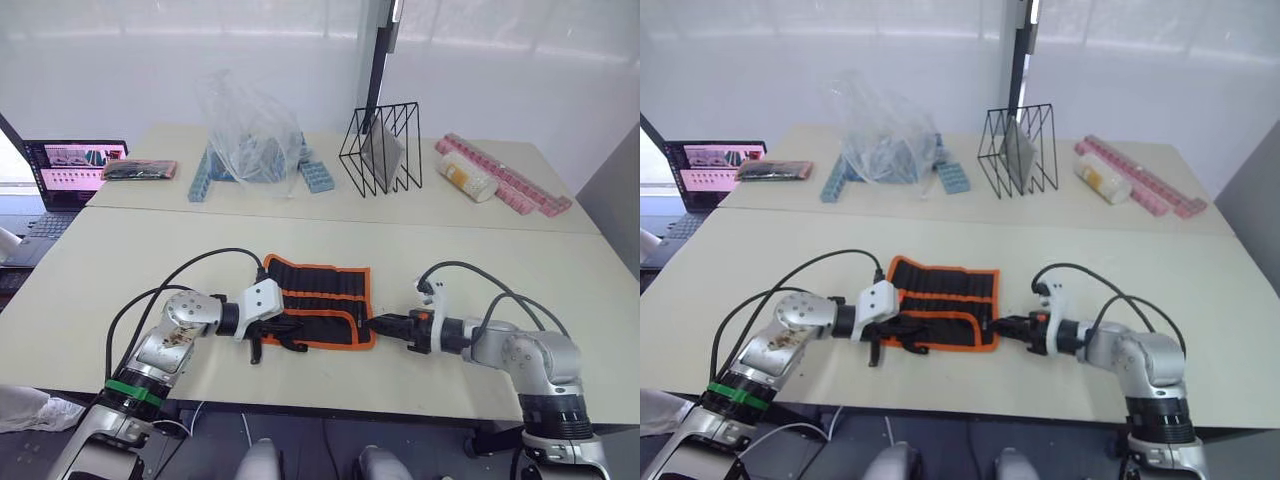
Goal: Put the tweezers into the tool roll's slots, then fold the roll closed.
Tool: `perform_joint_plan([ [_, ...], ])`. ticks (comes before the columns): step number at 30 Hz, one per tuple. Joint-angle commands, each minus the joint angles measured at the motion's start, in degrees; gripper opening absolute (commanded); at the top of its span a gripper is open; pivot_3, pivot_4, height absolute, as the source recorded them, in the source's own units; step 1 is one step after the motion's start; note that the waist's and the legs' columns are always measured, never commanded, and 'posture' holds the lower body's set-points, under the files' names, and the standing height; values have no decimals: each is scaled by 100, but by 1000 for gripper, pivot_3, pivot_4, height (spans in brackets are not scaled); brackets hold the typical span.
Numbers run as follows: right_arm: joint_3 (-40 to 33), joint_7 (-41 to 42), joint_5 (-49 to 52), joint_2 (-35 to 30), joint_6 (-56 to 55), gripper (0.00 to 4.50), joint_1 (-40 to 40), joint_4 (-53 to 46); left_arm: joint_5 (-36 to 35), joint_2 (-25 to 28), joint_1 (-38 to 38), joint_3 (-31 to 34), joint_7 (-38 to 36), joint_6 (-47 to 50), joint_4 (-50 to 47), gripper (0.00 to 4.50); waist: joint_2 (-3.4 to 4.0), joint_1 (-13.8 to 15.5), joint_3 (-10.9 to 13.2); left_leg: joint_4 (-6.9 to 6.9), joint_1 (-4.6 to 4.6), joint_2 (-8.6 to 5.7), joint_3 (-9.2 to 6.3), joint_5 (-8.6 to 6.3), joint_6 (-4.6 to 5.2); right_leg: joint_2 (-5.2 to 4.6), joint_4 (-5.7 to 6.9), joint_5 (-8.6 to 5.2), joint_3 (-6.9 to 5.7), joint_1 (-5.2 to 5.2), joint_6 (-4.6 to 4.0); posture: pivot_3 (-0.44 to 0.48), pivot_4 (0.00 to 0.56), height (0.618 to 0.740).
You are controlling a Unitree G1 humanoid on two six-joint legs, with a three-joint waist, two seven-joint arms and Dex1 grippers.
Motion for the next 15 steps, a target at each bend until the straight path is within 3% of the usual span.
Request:
perform_joint_plan([
  [1,-193,-161,115,177,36,1820,-202,287,233,42,117,-151,72,117,139,0,0,-10,0,0,0,0,0,1,1,0,0,0,0,0,0,0,150,684],
  [3,-274,-193,151,200,62,1588,-229,369,238,52,123,-151,74,117,129,0,0,-4,0,0,-1,0,0,2,3,0,0,0,0,0,0,0,150,684],
  [8,-422,-226,304,219,110,29,-233,441,241,84,135,-152,58,115,108,0,0,-9,0,0,-2,0,0,2,3,0,0,0,0,0,0,0,150,684],
  [15,-574,-342,651,346,288,29,-190,257,242,109,143,-162,35,112,87,0,0,-9,0,0,-3,0,0,2,3,0,1,0,0,0,0,0,150,684],
])
